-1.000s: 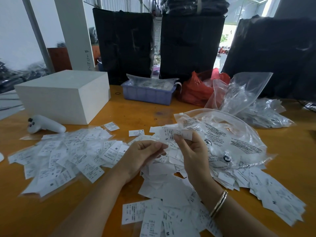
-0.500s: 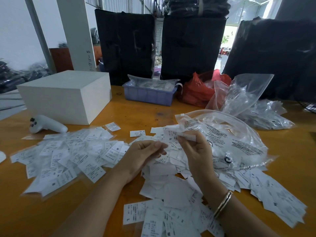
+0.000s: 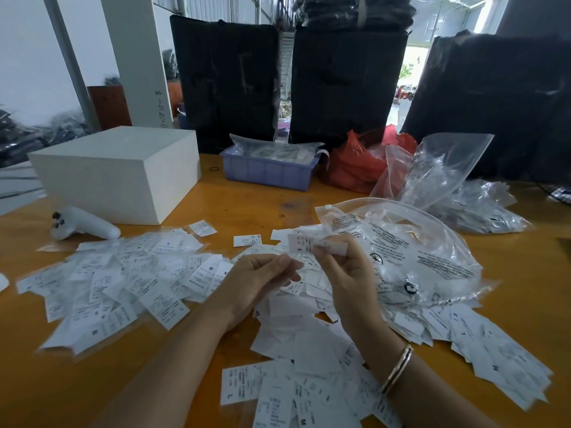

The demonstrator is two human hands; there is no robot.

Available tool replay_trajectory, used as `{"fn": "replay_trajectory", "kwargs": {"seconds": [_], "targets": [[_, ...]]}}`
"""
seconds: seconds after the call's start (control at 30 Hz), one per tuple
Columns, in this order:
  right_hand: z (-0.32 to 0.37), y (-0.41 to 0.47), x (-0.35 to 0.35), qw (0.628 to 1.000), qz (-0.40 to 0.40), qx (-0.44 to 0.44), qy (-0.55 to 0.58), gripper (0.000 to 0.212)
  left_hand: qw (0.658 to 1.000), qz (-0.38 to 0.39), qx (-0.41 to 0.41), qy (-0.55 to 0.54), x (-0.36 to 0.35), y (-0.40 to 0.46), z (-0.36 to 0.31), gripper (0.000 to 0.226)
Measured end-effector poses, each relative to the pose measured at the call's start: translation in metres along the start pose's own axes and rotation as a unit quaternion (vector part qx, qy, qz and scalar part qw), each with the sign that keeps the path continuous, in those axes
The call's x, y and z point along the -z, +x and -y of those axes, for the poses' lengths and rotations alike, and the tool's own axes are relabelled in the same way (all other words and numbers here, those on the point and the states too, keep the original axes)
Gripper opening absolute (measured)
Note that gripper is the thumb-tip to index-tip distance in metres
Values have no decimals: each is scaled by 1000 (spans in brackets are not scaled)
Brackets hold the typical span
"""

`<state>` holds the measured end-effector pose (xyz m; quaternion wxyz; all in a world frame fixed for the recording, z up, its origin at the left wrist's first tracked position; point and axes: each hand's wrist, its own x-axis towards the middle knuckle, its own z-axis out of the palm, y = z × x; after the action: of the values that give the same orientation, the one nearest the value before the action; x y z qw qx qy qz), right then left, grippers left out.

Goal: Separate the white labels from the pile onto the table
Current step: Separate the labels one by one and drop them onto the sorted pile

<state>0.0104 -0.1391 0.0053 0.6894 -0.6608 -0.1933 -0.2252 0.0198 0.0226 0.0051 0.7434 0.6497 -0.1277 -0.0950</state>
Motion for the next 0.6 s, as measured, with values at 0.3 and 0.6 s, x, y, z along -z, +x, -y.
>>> {"fn": "replay_trajectory", "kwargs": {"seconds": [0.3,0.6], "targets": [[2,0,0,998,-20,-47,39,26,999,36,-3,-7,1,-2,0,37],[1,-3,-1,998,-29,-56,31,22,996,-42,-67,33,2,4,3,22]]}}
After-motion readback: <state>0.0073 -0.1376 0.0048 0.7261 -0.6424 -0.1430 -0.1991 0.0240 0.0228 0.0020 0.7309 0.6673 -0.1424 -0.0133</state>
